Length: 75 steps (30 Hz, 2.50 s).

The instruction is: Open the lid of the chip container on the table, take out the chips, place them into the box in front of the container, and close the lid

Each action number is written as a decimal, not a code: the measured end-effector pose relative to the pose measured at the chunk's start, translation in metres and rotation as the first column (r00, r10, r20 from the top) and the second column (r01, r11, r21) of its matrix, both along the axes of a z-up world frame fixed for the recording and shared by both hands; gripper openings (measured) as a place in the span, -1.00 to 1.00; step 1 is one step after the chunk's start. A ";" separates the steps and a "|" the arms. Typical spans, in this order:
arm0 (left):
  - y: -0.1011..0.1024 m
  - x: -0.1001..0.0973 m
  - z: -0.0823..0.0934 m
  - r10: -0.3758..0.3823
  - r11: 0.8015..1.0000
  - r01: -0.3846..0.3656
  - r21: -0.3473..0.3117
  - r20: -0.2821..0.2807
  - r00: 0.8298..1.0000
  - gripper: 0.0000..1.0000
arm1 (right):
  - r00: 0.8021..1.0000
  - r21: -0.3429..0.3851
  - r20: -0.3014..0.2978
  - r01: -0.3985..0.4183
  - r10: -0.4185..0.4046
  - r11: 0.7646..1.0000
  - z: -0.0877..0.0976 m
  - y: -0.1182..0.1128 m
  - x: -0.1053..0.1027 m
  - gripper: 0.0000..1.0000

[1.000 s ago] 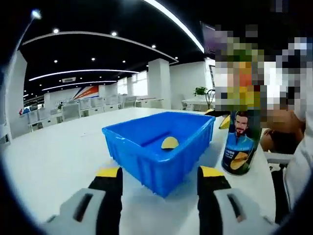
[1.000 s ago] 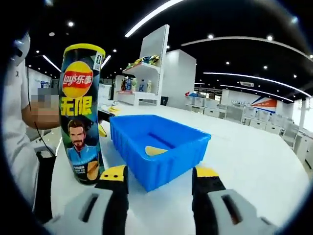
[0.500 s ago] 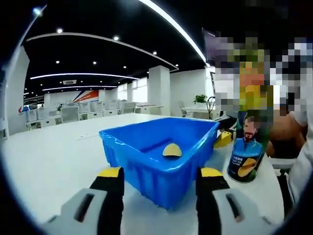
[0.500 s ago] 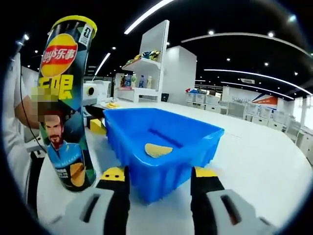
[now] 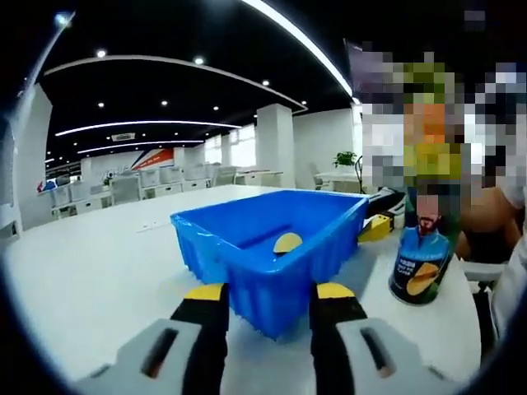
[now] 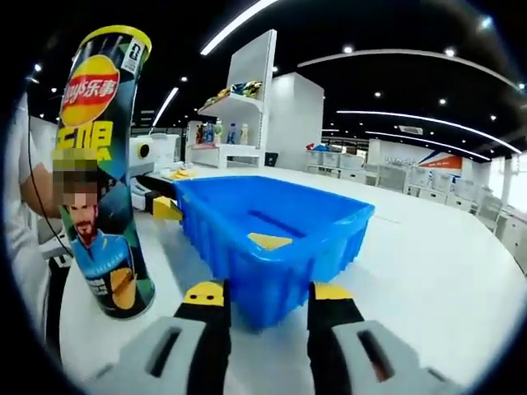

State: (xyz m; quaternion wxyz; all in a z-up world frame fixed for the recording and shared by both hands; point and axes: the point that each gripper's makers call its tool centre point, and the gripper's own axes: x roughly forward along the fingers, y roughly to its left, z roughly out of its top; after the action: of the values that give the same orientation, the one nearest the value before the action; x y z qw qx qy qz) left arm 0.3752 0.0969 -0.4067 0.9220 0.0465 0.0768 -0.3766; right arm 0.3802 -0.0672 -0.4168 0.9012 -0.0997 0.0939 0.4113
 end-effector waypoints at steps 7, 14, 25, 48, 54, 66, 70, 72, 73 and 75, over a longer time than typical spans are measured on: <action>0.000 -0.003 0.002 0.006 1.000 -0.007 0.026 0.035 0.999 -0.24 | 0.999 -0.034 0.045 0.000 0.001 0.999 0.003 0.001 -0.001 -0.31; 0.002 0.000 0.010 0.015 0.998 -0.019 0.057 0.078 0.997 -0.24 | 0.995 -0.050 0.095 0.000 0.005 0.999 0.013 0.002 0.004 -0.32; 0.002 0.039 0.029 0.032 0.998 -0.036 0.049 0.078 0.996 -0.25 | 0.990 -0.093 0.141 -0.003 0.017 0.996 0.040 0.004 0.043 -0.32; 0.002 0.115 0.003 0.035 0.990 -0.035 0.137 0.003 0.999 -0.25 | 0.995 -0.152 0.103 0.016 -0.001 0.988 0.012 0.007 0.119 -0.31; 0.000 0.119 0.003 0.037 0.992 -0.035 0.122 -0.011 0.999 -0.24 | 0.997 -0.139 0.076 0.017 -0.006 0.990 0.005 0.004 0.126 -0.30; 0.004 0.121 0.001 0.053 0.996 -0.047 0.081 -0.077 0.996 -0.20 | 0.997 -0.132 0.075 0.024 -0.014 0.991 0.008 0.007 0.123 -0.25; 0.011 0.119 -0.002 0.078 0.993 -0.068 0.099 -0.097 0.992 -0.11 | 0.996 -0.150 0.087 0.034 -0.021 0.988 0.012 0.006 0.119 -0.19; 0.014 0.115 -0.005 0.076 0.991 -0.064 0.114 -0.108 0.991 0.00 | 0.998 -0.138 0.033 0.059 -0.055 0.989 0.009 0.002 0.116 -0.07; 0.016 0.111 -0.006 0.076 0.991 -0.063 0.115 -0.117 0.990 0.03 | 0.998 -0.132 -0.009 0.058 -0.060 0.990 0.005 0.000 0.111 -0.02; 0.022 0.104 -0.006 0.087 0.990 -0.071 0.119 -0.134 0.987 0.03 | 0.998 -0.137 -0.012 0.063 -0.065 0.989 0.006 -0.004 0.106 0.01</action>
State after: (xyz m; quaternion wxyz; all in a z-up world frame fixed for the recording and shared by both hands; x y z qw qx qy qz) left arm 0.4792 0.1189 -0.4129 0.9245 0.0696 0.1636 -0.3372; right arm 0.4860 -0.0713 -0.4112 0.9041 -0.1549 0.1324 0.3755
